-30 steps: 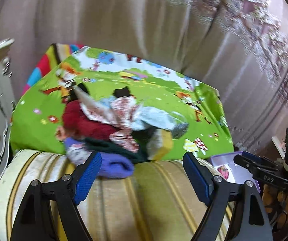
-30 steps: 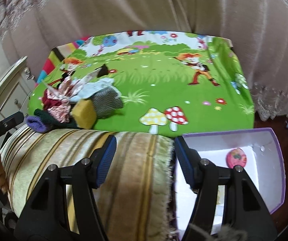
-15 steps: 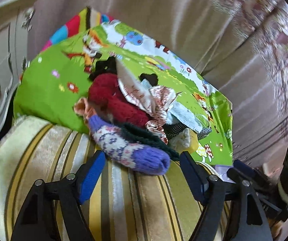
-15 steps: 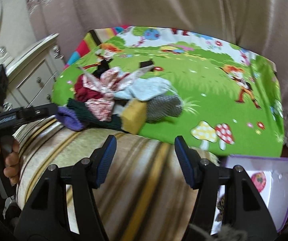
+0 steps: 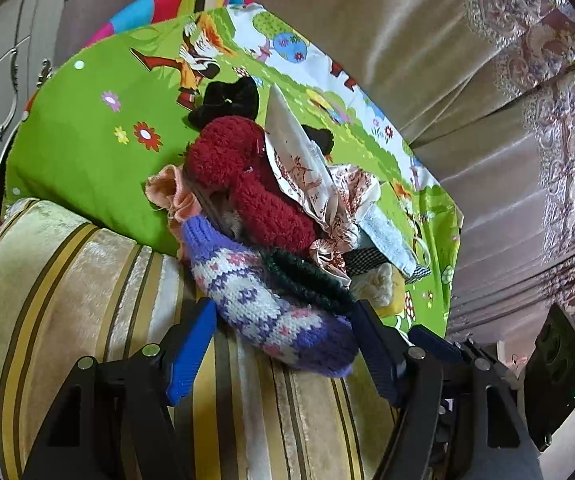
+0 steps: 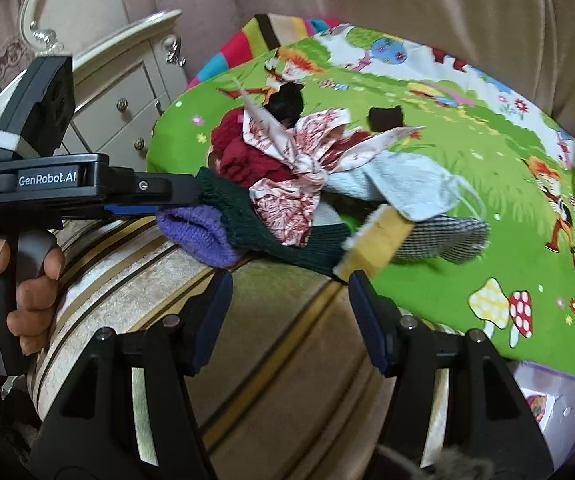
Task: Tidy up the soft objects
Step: 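Grasp the purple knitted sock with the left tool while the right tool grasps the dark green knit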
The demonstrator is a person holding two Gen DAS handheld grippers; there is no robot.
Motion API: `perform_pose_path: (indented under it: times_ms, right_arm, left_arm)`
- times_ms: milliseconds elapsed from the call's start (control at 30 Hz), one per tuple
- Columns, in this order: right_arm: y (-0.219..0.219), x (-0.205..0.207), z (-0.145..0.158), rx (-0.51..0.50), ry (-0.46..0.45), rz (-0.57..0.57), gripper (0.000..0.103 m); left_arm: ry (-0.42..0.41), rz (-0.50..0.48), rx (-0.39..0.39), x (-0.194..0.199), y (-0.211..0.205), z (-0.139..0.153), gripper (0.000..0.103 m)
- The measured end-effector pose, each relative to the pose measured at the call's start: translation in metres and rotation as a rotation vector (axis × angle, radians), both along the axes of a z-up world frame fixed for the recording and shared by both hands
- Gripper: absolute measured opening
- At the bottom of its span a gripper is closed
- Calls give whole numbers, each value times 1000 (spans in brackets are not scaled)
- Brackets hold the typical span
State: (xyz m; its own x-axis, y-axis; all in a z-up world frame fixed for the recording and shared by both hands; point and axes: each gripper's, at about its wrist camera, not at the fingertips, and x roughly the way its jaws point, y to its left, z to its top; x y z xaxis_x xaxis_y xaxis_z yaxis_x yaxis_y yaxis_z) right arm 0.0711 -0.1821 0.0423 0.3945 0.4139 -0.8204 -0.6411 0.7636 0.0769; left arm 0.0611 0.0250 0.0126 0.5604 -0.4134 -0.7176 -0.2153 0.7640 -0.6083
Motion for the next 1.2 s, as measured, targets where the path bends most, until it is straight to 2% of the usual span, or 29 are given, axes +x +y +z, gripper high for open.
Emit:
perform_pose_path:
  times_ms: [33,100,267,400,567,600,933,1067,1200]
  right_arm:
    - [5,2,-2,-5,4,10,64]
    - [9,5,-5,-5,16,23,64]
    - [19,14,-10,-4,37,31,64]
    - [29,20,-12,4,48,51,64]
    - [37,24,-10,26,54,72,64]
    - [38,25,-10,31,59,72,64]
    - [45,26,-19,2,90,75,64]
    - [37,30,-20,39,124,62,64]
    - [35,27,-16,44,116,87,64]
  left_arm:
    - [1,-3,0,1,0,-1,69]
    - [7,-12,1,3,0,-3,54]
    - [11,-18,-20,0,7,-7,32]
    - [14,-12,-49,-4,16,-10,22]
    - [8,0,-67,-11,25,-10,15]
    - [7,4,-69,-12,28,-10,7]
    - [18,41,-146,-16,47,-17,8]
    - [15,50,-140,-17,50,-19,8]
    - [20,100,-133,-18,63,-20,7]
